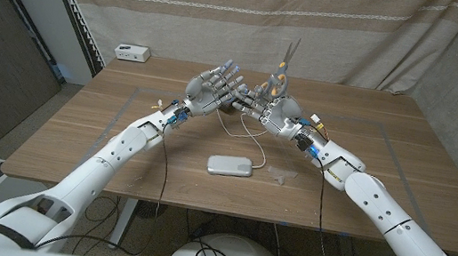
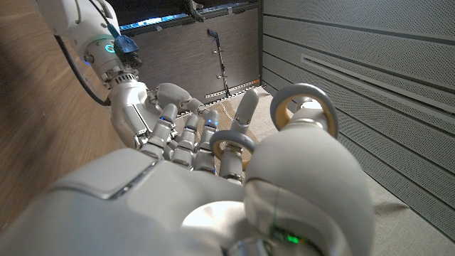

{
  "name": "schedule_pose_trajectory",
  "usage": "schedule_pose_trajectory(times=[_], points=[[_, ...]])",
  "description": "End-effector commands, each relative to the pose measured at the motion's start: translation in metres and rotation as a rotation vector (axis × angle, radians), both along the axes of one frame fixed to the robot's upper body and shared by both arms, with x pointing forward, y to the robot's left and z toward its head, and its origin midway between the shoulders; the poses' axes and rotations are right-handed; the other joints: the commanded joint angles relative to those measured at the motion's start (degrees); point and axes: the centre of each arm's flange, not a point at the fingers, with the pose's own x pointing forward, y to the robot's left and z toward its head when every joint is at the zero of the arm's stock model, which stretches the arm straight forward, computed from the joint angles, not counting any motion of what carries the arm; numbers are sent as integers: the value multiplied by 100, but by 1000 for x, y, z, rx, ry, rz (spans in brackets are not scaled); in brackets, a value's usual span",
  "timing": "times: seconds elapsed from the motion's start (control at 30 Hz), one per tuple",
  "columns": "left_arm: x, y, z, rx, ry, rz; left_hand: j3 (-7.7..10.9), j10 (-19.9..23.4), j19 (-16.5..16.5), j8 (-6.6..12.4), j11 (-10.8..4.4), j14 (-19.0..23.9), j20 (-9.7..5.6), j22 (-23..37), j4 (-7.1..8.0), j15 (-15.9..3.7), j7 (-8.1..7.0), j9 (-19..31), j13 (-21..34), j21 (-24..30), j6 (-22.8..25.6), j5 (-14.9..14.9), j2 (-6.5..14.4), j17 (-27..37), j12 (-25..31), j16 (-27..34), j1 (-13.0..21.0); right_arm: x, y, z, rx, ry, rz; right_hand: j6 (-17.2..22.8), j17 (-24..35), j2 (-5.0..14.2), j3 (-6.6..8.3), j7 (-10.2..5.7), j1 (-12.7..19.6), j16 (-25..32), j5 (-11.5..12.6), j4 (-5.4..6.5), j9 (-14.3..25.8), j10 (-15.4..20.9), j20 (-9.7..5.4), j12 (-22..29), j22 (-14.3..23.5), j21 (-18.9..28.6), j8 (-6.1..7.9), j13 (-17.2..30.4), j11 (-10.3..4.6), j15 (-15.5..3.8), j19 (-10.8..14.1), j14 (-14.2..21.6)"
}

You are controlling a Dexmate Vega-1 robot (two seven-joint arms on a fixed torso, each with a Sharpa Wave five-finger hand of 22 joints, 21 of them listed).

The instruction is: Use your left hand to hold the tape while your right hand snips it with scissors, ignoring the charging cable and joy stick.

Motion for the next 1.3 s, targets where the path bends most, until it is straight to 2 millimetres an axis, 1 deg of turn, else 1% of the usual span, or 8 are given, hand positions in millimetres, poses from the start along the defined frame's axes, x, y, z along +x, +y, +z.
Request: schedule_pose_trajectory(times=[0.03,0.27,0.47,0.57,0.77,1.03,1.1,1.3], points=[[-4,2,5,78,-82,31,-17,110,-49,34,-23,103,9,34,24,-755,48,0,3,-41,94,-6,-17,15,40,64,-81,-4,-9,2,2,-19,-16,-19,-4,53,-23,5,15,-23,-4,17,19,48,39,-36,7,-23,15,-4,35,23,38,3],[-5,3,2,82,-86,38,-42,254,-30,39,-30,203,-9,36,40,-768,90,-1,0,-63,160,-4,-31,13,76,93,-147,-7,-14,1,12,-31,-26,-7,-17,67,-23,14,12,-37,-6,18,-2,97,44,-34,6,-46,17,-28,33,37,47,5],[-9,5,1,135,-116,72,-55,295,-45,9,-52,214,-4,37,45,-775,122,-1,-2,-84,108,-4,-42,12,81,89,-179,-10,-18,0,14,-36,-29,-31,-28,77,-23,14,11,-49,-8,17,-10,106,52,-46,5,-65,12,-49,54,34,60,11],[-10,5,1,156,-125,85,-70,387,-66,-13,-60,246,10,39,53,-757,159,0,-2,-110,74,-2,-50,10,103,93,-220,-9,-20,2,6,-47,-34,-28,-33,79,-25,26,8,-54,-9,17,-7,106,56,-53,4,-74,20,-58,55,38,68,15],[-12,5,4,201,-150,94,-92,398,-108,-50,-59,219,38,41,59,-710,167,2,-3,-150,-4,2,-66,8,87,71,-271,-7,-22,4,10,-65,-41,-14,-44,85,-26,41,7,-68,-12,16,-12,112,63,-66,3,-93,30,-78,64,53,82,13],[-18,5,7,258,-193,126,-106,402,-135,-56,-63,176,37,42,60,-679,178,2,-4,-180,-11,7,-75,6,72,47,-305,-9,-23,-3,10,-49,-39,-43,-56,95,-25,58,15,-85,-13,9,-16,117,66,-82,2,-119,29,-102,80,77,96,16],[-18,5,9,292,-209,137,-111,406,-149,-58,-64,153,40,43,61,-667,212,2,-5,-193,-15,9,-78,6,67,36,-318,-11,-23,-4,15,-49,-43,-46,-59,97,-25,65,15,-88,-14,8,-18,112,67,-88,2,-124,29,-107,83,76,99,17],[-18,7,14,377,-237,161,-126,407,-210,-65,-42,125,56,43,63,-636,216,2,-6,-236,-26,13,-86,6,53,23,-351,-14,-27,-2,17,-59,-70,-59,-67,104,-23,69,22,-107,-15,3,-29,100,66,-105,1,-143,25,-123,100,101,107,2]])
